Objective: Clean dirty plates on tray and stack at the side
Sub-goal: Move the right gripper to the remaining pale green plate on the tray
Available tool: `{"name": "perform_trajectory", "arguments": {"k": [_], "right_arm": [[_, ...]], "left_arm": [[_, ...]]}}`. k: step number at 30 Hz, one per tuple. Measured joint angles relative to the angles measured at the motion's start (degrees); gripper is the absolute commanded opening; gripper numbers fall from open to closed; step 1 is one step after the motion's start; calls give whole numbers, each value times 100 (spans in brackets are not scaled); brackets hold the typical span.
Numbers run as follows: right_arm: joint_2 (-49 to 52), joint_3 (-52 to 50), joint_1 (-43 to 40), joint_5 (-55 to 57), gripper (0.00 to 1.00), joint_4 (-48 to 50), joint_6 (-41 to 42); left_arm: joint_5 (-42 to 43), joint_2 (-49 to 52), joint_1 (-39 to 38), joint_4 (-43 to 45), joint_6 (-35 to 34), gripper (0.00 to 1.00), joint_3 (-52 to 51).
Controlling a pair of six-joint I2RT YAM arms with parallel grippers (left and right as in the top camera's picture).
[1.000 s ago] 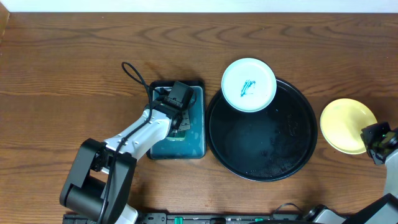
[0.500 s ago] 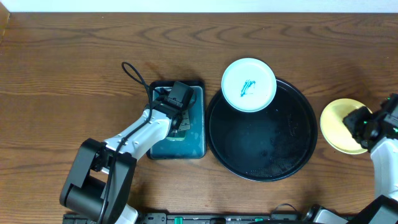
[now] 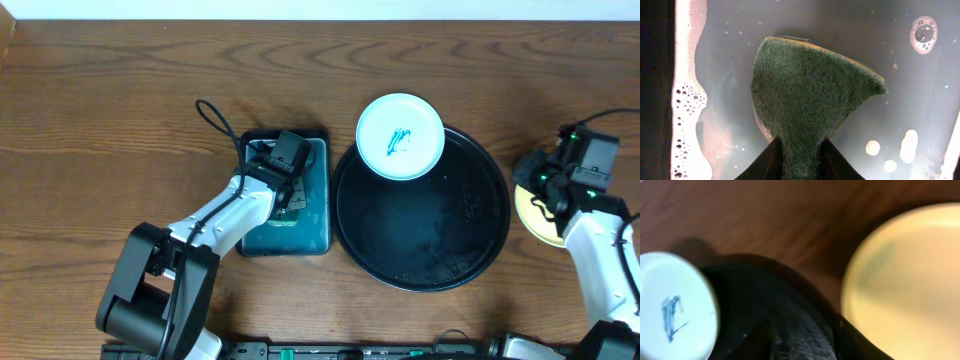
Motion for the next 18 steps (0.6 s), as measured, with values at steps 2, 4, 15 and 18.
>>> {"name": "perform_trajectory", "arguments": {"k": [2, 4, 15, 18], "right_arm": [[0, 0, 192, -13, 39, 131, -140], [0, 0, 367, -31, 39, 249, -275], [0, 0, 1043, -81, 45, 592, -787], [2, 33, 1182, -79, 46, 518, -866]], "left_arm": [[0, 0, 0, 0, 0, 26, 0], [0, 0, 0, 0, 0, 26, 0], [0, 0, 0, 0, 0, 26, 0], [0, 0, 0, -2, 0, 26, 0]]}}
